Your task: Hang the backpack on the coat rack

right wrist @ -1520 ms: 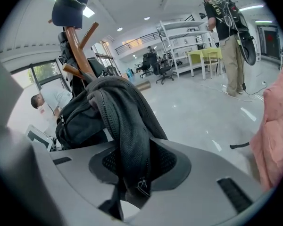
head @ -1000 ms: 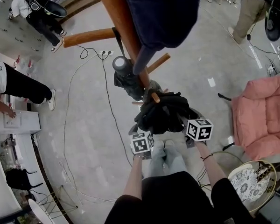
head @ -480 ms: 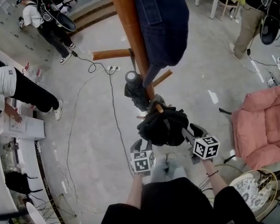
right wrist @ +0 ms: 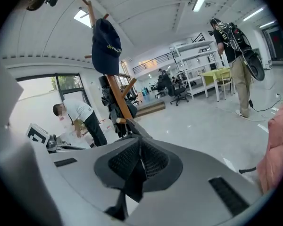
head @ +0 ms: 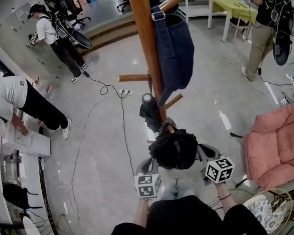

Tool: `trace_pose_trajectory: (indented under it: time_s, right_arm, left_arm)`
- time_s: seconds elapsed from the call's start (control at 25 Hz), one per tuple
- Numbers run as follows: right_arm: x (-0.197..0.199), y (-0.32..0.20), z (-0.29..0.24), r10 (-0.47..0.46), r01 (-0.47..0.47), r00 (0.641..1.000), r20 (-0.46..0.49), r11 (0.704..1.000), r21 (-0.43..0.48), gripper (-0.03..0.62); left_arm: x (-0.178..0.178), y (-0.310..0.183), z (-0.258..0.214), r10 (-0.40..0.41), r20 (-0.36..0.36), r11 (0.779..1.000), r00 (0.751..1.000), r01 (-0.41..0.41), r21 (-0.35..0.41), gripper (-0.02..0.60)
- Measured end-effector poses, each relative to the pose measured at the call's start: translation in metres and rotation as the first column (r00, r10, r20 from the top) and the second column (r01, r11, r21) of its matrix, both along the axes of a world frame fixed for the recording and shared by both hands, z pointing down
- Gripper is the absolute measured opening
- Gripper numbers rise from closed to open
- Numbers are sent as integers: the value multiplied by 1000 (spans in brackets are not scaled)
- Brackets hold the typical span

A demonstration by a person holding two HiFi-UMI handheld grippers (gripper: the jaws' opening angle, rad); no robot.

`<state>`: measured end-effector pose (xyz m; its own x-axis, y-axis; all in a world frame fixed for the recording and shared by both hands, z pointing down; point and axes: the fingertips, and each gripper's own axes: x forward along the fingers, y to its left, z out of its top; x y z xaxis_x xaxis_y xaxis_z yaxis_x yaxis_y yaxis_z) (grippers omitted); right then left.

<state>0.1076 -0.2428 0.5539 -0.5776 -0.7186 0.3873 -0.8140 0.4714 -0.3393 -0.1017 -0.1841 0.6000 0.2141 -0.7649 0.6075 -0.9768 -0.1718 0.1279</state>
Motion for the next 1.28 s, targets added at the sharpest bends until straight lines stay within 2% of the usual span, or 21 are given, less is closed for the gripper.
trace_pose_trajectory:
  time_s: [0.24, 0.48, 1.0, 1.28]
  right_arm:
    - [-7, 0, -45, -10, 7, 999, 33, 997, 79, 21]
    - [2, 3, -79, 12, -18, 999, 47, 989, 144, 17]
    - [14, -5, -137, 57, -74, 996, 66, 956, 284, 14]
    - [11, -13, -145, 48, -66, 997, 64, 944, 324, 12]
  left_arm:
    - [-6, -5, -53, 1, -18, 995, 1000, 0, 104, 25]
    - [-13, -7, -92, -15, -56, 982, 998, 25, 187, 20]
    - [-26, -18, -160, 7, -22, 931, 1000, 2, 366, 17]
    - [-30, -27, -170, -5, 9, 916, 1000, 1, 400, 17]
